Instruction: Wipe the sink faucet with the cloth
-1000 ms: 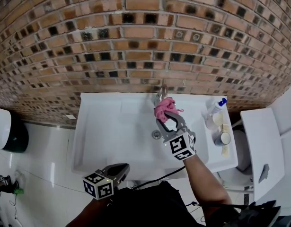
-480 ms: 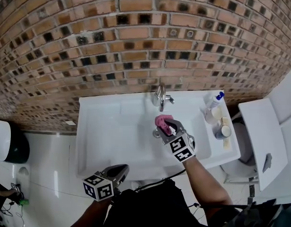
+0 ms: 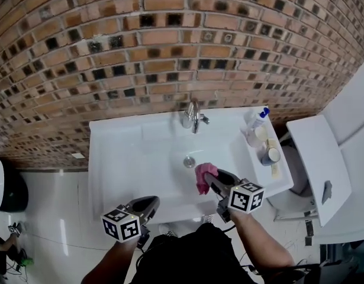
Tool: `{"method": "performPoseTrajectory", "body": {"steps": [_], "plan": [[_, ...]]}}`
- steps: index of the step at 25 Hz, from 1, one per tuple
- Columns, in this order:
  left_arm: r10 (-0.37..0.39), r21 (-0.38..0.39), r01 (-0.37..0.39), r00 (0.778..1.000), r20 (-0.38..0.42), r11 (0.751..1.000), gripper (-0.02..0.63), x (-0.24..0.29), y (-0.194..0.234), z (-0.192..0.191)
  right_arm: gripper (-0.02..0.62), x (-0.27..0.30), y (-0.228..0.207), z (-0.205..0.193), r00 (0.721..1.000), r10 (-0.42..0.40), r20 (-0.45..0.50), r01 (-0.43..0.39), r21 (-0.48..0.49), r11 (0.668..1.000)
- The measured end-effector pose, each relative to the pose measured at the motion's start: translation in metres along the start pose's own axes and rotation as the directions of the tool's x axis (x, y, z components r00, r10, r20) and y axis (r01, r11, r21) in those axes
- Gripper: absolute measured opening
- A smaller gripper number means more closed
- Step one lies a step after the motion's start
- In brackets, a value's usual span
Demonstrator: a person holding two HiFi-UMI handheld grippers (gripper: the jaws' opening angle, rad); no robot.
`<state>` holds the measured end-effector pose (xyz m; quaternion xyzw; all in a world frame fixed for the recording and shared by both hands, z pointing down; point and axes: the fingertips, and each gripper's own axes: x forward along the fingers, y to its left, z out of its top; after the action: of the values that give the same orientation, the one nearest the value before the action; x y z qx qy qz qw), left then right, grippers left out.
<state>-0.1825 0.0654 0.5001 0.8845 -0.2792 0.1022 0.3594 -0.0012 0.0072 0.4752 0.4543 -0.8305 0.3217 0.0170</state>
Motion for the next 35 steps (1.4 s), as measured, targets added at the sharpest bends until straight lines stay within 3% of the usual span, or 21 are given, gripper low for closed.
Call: {"method": "performPoseTrajectory", "body": {"steps": [6,12,25,35], "plan": [[-0.034,0.010,0.034,0.999,0.010,0.999,0.006,0.014,-0.015,0.005,0.127,-0.050,0.029,0.002,0.997,0.055,0.047,-0.056,0.023,0.998],[0.003,0.006,-0.003,1.000,0.024,1.000,0.006,0.023,-0.031,0.008,0.127,-0.081,0.049,0.011,0.992,0.124,0.038,-0.121,-0.082,0.989],[0.061,-0.006,-0.061,0.998,0.018,0.998,0.006,0.062,-0.080,-0.008,0.124,-0.118,0.009,-0.009,0.981,0.190,-0.022,-0.191,-0.041,0.981],[0.081,-0.001,-0.081,0.997,0.010,0.997,0.006,0.067,-0.086,-0.012,0.121,-0.122,-0.001,-0.015,0.980,0.197,-0.015,-0.197,-0.026,0.980]]}}
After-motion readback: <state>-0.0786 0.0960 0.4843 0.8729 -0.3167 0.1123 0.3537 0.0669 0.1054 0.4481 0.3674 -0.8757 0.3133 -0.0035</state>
